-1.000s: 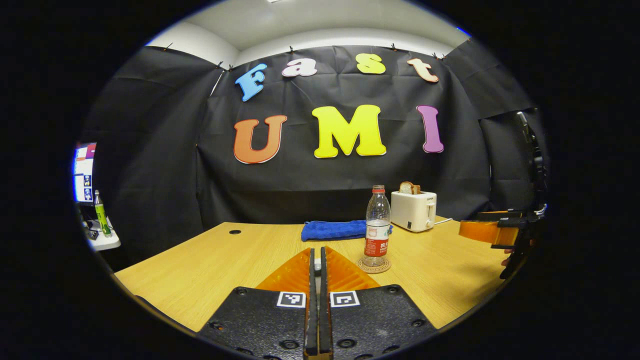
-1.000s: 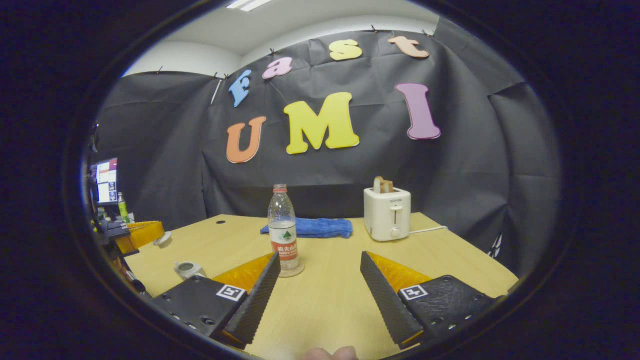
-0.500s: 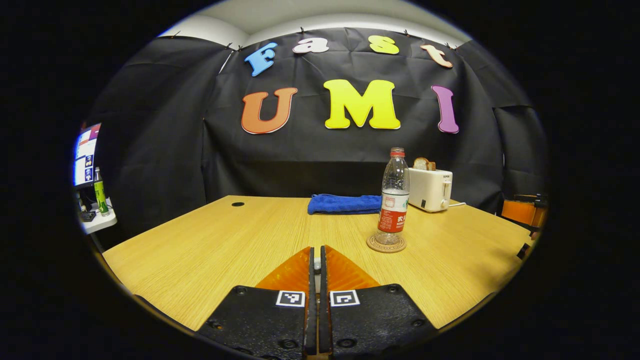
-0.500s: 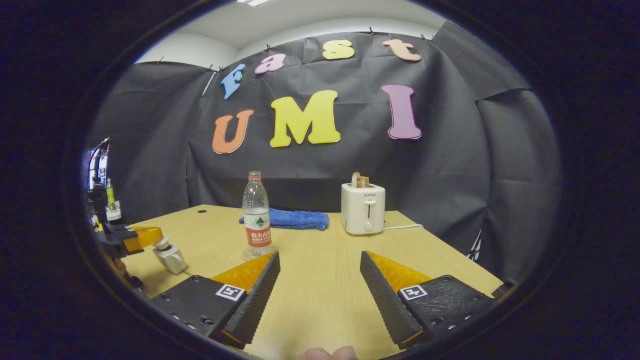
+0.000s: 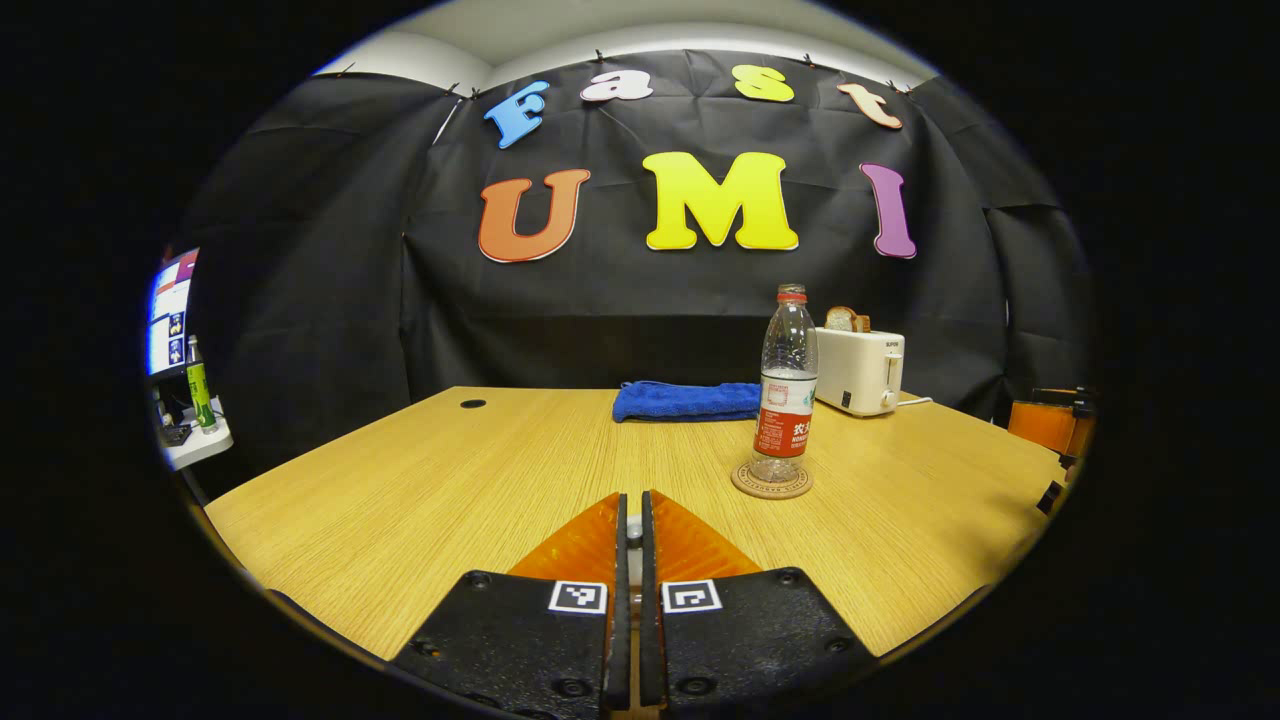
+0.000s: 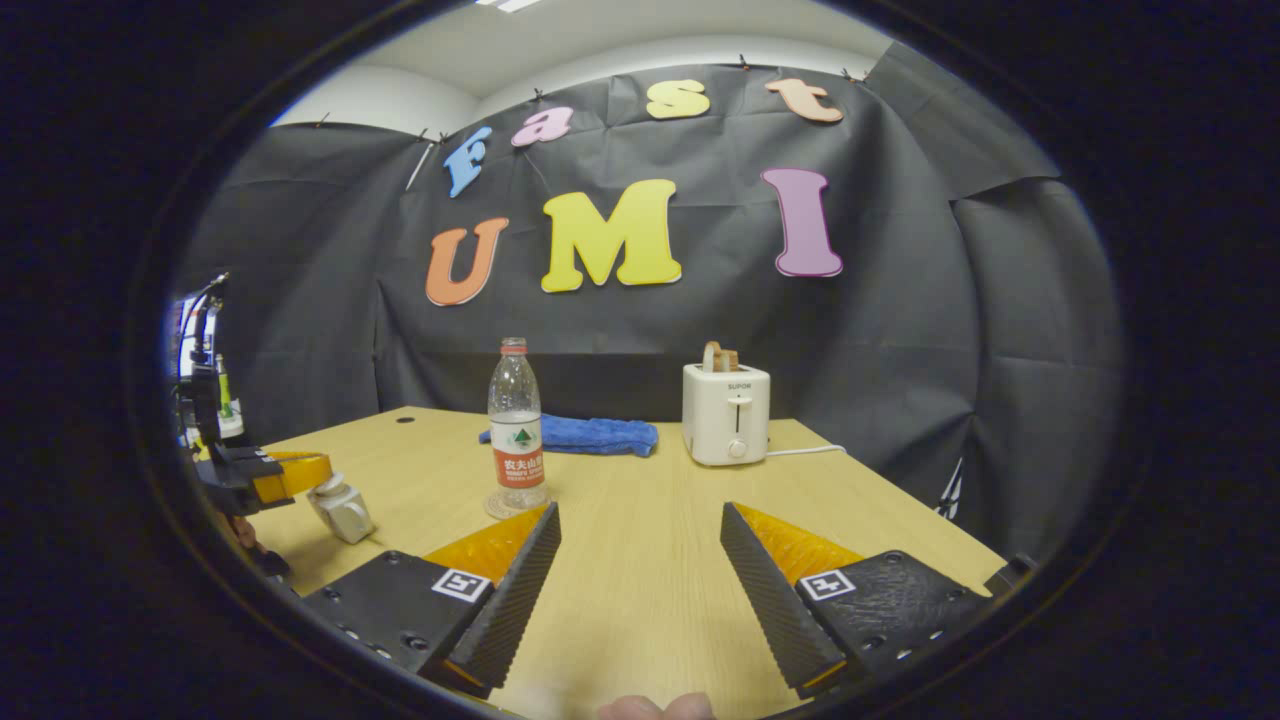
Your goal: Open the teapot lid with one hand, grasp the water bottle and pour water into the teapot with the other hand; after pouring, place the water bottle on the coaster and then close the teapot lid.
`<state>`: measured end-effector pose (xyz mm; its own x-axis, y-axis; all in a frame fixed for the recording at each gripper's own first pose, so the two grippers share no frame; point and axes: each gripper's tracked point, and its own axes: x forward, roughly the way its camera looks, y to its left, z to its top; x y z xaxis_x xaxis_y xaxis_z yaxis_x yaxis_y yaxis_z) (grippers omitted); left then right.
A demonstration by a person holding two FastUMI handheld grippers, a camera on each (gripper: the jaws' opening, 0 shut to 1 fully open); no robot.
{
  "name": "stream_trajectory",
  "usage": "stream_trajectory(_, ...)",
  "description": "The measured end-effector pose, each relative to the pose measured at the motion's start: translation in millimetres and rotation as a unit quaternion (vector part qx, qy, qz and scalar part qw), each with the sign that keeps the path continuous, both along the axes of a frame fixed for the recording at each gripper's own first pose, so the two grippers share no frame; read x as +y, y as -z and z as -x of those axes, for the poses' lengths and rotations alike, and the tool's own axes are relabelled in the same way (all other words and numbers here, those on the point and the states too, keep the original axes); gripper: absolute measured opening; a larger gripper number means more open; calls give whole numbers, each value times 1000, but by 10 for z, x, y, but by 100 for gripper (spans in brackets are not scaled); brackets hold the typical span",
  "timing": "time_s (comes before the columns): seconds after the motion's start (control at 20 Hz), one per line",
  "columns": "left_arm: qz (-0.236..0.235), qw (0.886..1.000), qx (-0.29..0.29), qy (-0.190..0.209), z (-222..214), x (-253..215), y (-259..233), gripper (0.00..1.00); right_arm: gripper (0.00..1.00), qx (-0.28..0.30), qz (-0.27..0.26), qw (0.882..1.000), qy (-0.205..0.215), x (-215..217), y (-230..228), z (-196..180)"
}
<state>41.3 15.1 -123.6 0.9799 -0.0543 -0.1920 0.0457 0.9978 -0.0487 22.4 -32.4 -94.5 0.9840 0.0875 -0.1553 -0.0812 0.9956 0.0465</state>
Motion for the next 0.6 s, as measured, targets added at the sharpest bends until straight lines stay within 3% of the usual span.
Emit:
stream_trajectory(0.4, 4, 1000, 22, -6, -14, 28, 80, 13, 94, -11, 0, 1000, 2, -1, -67, 47)
stream_trajectory(0.45, 5, 1000, 23, -8, -4, 32, 77, 24, 94, -13, 0, 1000, 1, 16, -80, 49)
stream_trajectory(0.55, 7, 1000, 12, -28, 24, 100, -9, 67, 94, -16, -1, 1000, -2, 64, -102, 51)
stream_trajectory(0.6, 6, 999, 3, -45, 41, 169, -126, 82, 94, -18, -2, 1000, -4, 92, -116, 43)
